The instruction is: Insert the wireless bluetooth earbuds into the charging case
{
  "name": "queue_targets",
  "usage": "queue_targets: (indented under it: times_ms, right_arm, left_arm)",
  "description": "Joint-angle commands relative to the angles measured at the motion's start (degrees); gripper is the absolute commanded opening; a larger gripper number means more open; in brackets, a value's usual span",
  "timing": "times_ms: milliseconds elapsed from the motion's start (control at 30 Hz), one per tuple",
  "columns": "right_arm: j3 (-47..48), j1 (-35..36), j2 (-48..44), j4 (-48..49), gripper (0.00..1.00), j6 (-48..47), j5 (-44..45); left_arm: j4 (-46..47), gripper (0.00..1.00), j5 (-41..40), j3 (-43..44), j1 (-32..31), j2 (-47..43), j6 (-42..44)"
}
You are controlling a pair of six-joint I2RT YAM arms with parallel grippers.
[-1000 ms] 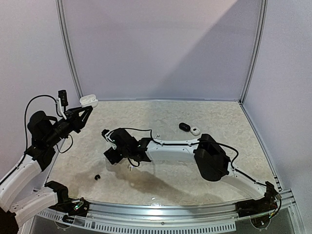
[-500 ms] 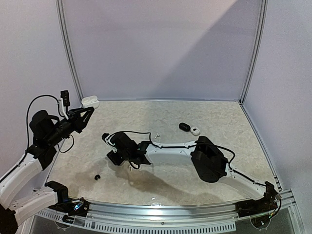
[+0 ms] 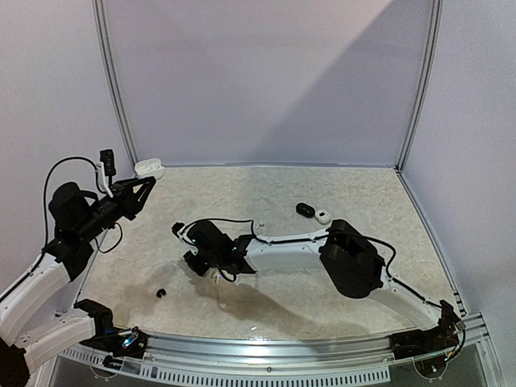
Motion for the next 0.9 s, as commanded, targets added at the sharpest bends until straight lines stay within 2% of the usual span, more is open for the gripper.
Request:
queue_targets:
  times_ms: [0, 167, 533, 700, 867]
  right_arm:
    - [-6.6, 0.0, -5.6, -0.6, 0.37, 0.4, 2.0]
    - [-13.6, -0.6, -11.0, 1.0, 0.36, 2.0, 5.0]
    - [-23.5, -3.2, -18.0, 4.0, 0.38, 3.7, 1.1]
    - [-21.3, -3.6, -18.5, 4.2, 0.42, 4.1, -3.8]
    - [-14.7, -3.9, -15.7, 0.5, 0.41, 8.0, -4.2]
  left_arm:
    - [0.8, 0.00, 0.2, 0.1, 0.6, -0.6, 0.6]
    - [0.7, 0.00, 0.5, 0.1, 0.6, -0.7, 0.7]
    - [0.7, 0.00, 0.8, -0.1, 0.5, -1.0, 0.8]
    - [0.6, 0.00, 0.9, -0.1, 0.5, -1.0, 1.0]
    - [0.7, 0.00, 0.9, -0.1, 0.5, -1.0, 1.1]
